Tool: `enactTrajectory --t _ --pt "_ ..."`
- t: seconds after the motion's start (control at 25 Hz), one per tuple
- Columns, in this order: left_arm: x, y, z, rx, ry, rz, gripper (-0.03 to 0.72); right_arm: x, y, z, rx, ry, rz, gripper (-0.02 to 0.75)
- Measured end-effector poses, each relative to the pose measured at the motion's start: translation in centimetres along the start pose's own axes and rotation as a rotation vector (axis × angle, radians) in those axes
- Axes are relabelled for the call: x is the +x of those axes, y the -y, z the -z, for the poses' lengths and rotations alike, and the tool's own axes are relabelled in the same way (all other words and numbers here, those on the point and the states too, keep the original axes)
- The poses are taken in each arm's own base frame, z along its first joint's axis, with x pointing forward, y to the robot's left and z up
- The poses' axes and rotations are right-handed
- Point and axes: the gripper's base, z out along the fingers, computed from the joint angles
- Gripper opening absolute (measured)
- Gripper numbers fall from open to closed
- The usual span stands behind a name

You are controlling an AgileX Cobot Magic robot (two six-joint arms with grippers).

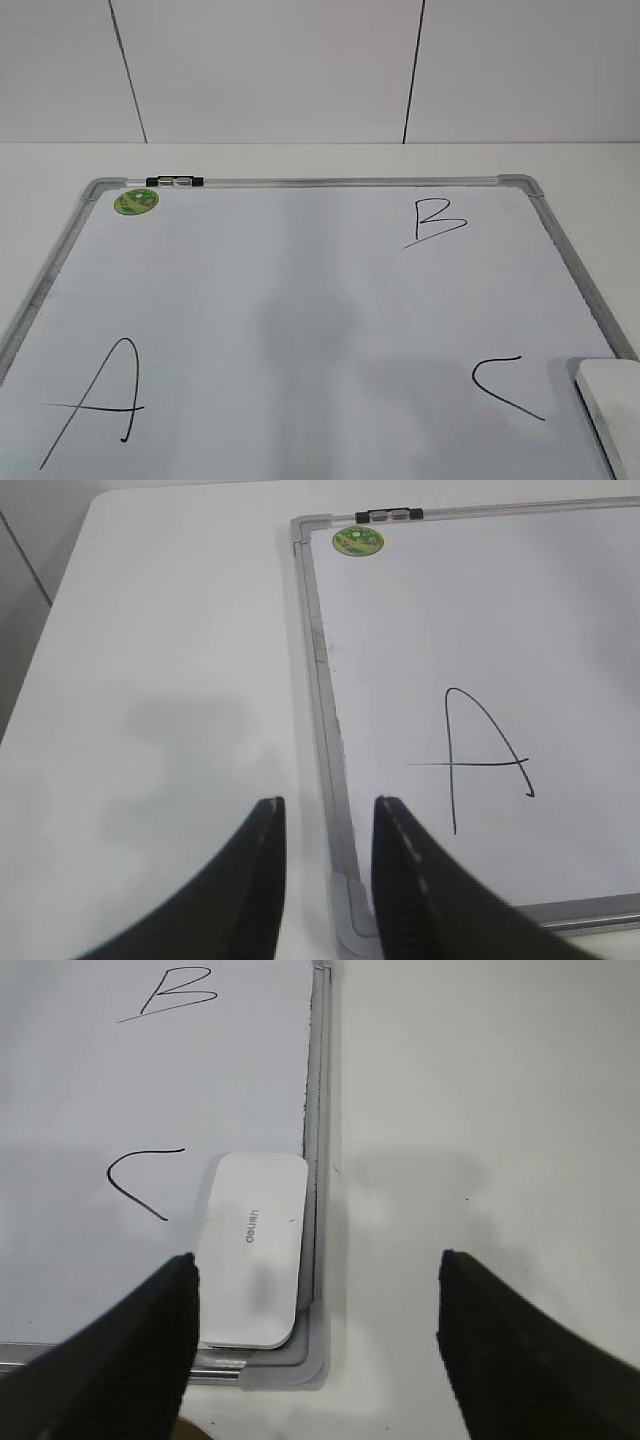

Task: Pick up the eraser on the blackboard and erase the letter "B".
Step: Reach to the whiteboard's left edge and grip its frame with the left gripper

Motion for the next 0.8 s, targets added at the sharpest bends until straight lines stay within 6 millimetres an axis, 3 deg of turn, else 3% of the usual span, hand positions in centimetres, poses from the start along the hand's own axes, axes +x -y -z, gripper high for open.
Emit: enactTrajectory --t 0.8 --pt "0.00 0.00 0.00 0.000 0.000 0.000 0.225 0.00 0.00 0.00 0.000 0.000 0.000 0.571"
